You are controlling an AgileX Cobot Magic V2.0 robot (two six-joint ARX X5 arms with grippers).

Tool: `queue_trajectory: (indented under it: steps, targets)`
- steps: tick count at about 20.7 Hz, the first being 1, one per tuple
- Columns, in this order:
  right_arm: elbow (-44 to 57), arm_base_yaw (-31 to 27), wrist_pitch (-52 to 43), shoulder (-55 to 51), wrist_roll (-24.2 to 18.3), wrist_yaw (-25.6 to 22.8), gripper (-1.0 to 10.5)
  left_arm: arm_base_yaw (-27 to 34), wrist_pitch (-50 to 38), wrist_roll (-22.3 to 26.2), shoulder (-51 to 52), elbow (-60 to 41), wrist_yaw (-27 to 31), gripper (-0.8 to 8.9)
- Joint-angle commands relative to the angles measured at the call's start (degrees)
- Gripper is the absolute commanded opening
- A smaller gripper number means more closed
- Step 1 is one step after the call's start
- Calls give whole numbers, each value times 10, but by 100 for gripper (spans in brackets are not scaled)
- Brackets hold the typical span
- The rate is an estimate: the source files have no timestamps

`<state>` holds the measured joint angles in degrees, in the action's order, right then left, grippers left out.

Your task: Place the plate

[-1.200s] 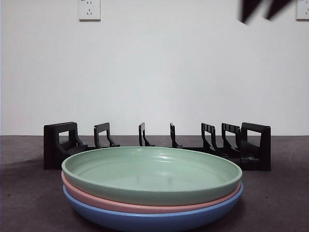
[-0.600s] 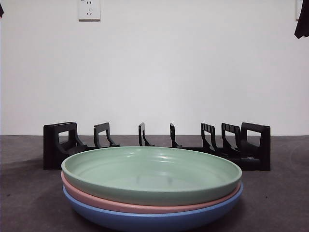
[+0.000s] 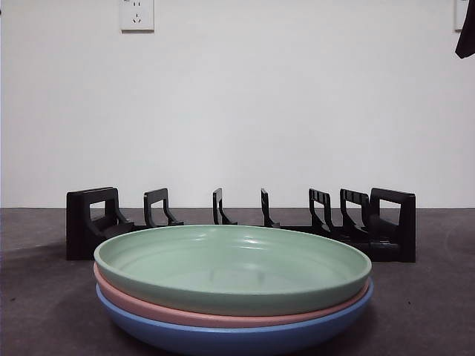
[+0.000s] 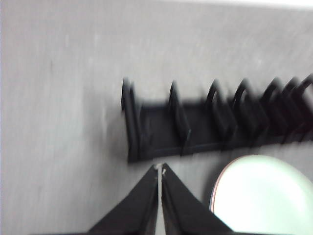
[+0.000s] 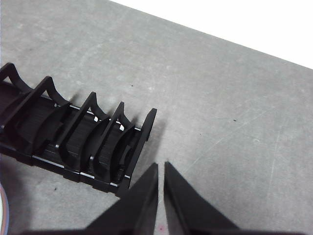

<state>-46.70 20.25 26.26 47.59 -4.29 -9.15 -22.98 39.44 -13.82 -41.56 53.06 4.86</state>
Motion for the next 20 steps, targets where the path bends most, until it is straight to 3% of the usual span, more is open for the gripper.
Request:
queue_trajectory:
  steps: [1,5,9,14,20]
  targets:
    - [-5,2,-7,1,-2,0,17,28,-116,57,61,-86,2,7]
    - [-5,2,-7,1,-2,0,18,124,-284,104,198,-281,-5,7]
    - [-5,2,-7,1,-2,0,17,199,-296,104,332,-416,-60,7]
    - [-5,2,-7,1,-2,0,17,235,-312,82,417,-492,-66,7]
    - [-5,2,-9,1,-2,0,17,256,-331,69,414,-523,-116,7]
